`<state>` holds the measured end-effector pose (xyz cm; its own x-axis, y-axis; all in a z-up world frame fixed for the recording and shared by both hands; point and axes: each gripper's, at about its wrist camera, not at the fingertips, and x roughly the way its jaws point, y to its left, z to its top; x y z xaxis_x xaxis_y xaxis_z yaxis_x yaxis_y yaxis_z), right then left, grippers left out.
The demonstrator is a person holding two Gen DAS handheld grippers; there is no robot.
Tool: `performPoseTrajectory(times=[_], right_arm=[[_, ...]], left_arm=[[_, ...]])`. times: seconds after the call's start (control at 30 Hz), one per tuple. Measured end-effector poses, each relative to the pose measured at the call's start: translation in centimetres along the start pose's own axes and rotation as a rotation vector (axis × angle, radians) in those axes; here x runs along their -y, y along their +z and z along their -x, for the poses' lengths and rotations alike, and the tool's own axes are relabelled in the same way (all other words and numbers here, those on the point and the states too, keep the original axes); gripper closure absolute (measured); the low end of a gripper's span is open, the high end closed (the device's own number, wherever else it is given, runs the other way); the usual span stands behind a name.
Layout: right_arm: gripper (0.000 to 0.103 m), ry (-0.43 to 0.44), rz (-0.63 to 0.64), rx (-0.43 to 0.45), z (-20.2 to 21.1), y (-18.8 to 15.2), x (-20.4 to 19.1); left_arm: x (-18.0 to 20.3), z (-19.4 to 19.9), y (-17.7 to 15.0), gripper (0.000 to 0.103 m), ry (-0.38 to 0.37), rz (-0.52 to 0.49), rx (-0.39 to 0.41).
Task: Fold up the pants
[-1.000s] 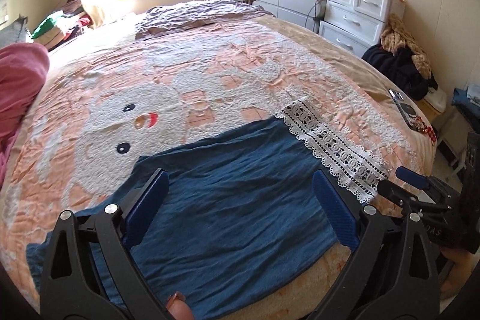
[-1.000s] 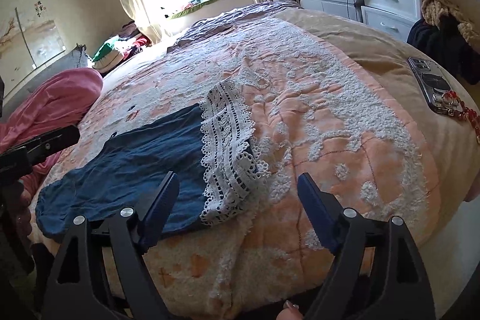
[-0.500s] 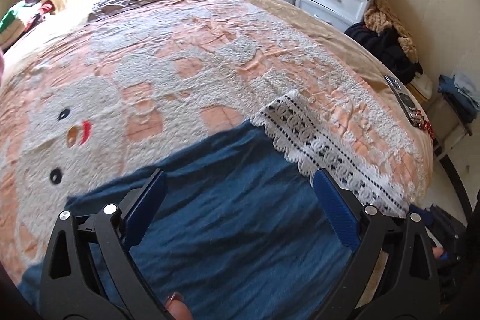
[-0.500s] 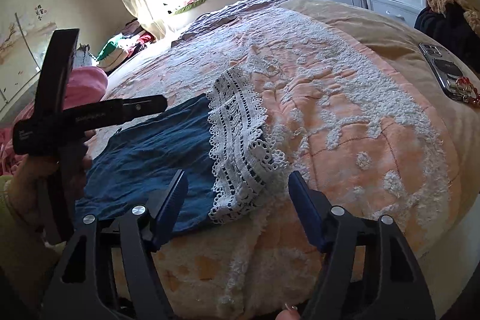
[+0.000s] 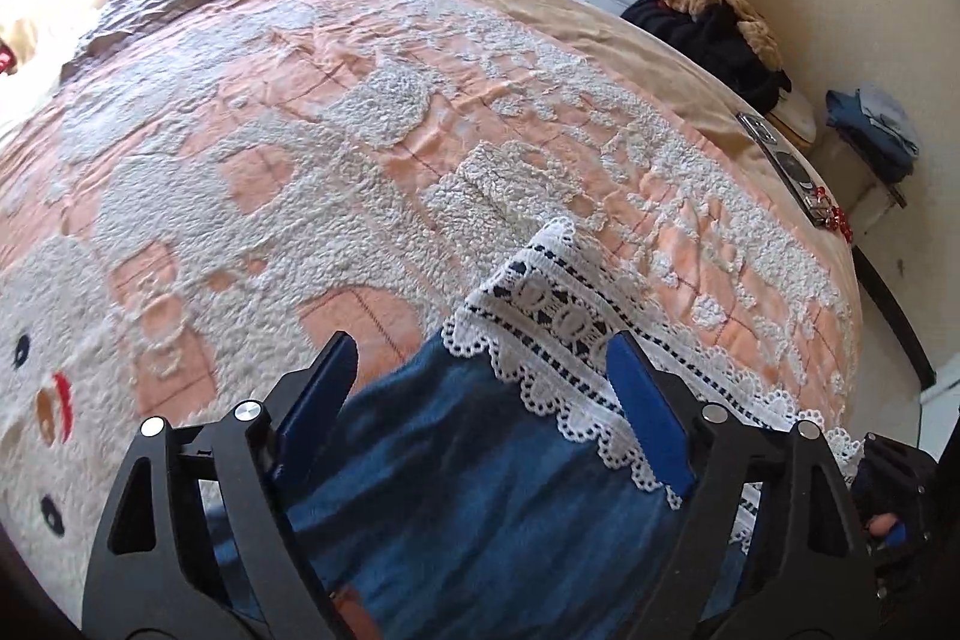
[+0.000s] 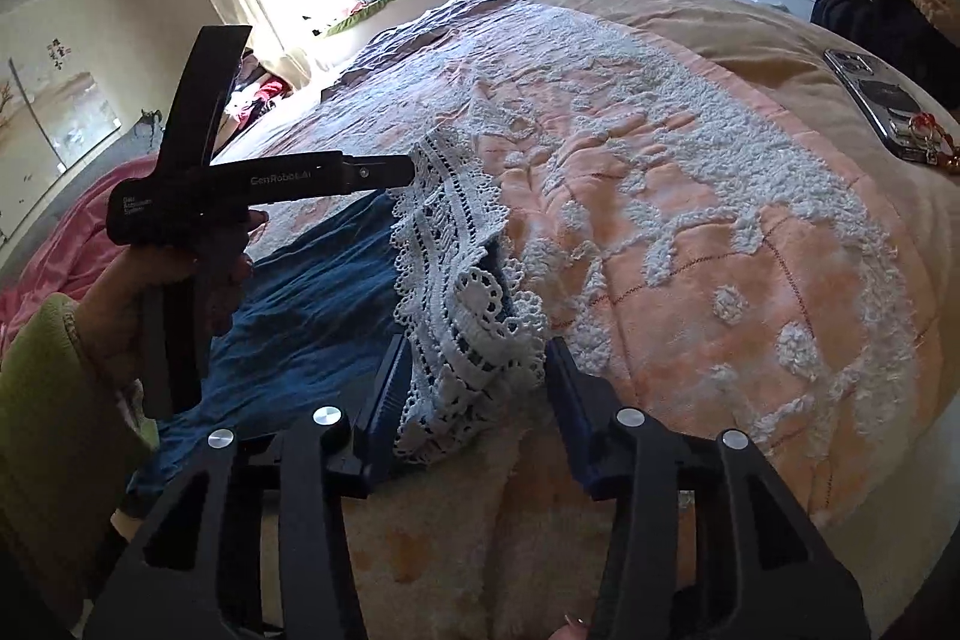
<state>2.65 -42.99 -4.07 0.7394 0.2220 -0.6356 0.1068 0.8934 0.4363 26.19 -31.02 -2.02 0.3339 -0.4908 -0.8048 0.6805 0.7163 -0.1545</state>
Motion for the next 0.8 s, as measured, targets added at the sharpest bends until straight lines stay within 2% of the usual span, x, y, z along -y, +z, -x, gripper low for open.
performPoseTrajectory(times=[0.03, 0.1, 0.13, 0.2, 0.37, 0.43, 0.47, 0.5, 0.6, 0.73, 0.8], right_arm=[[0.059, 0.018, -0.003, -0.001, -0.1, -0.1, 0.0], [0.067, 0.028, 0.009, 0.006, -0.2, 0.0, -0.3], [0.068, 0.031, 0.016, 0.015, -0.1, 0.0, -0.4], [0.075, 0.036, 0.016, 0.030, 0.0, 0.0, -0.5], [0.075, 0.044, 0.016, 0.037, -0.3, 0.3, -0.6], [0.075, 0.045, 0.020, 0.038, -0.5, 0.3, -0.7], [0.075, 0.045, 0.018, 0.039, -0.5, 0.3, -0.7], [0.079, 0.043, 0.014, 0.039, -0.6, 0.3, -0.6], [0.082, 0.042, 0.002, 0.058, -0.2, 0.3, -0.4], [0.082, 0.047, 0.036, 0.095, 0.7, 0.2, -1.2], [0.089, 0.063, 0.077, 0.120, 1.3, 0.2, -2.0]], left_arm=[[-0.2, -0.4, 0.2, 0.026, -0.012, -0.003, -0.010], [-0.4, -1.3, 0.5, 0.037, -0.047, -0.007, -0.028], [-0.5, -1.6, 0.6, 0.040, -0.063, -0.004, -0.036], [-0.4, -2.1, 0.9, 0.048, -0.128, -0.003, -0.047], [0.2, -3.6, 1.1, 0.048, -0.187, -0.047, -0.091], [0.0, -3.7, 1.0, 0.059, -0.208, -0.046, -0.093], [0.0, -3.6, 1.0, 0.069, -0.220, -0.043, -0.092], [-0.1, -3.5, 1.0, 0.076, -0.214, -0.038, -0.086], [-0.4, -2.9, 0.8, 0.087, -0.214, -0.032, -0.064], [-1.0, -1.3, 0.8, 0.089, -0.241, -0.023, 0.000], [-1.5, 0.0, 0.9, 0.089, -0.261, -0.006, 0.036]])
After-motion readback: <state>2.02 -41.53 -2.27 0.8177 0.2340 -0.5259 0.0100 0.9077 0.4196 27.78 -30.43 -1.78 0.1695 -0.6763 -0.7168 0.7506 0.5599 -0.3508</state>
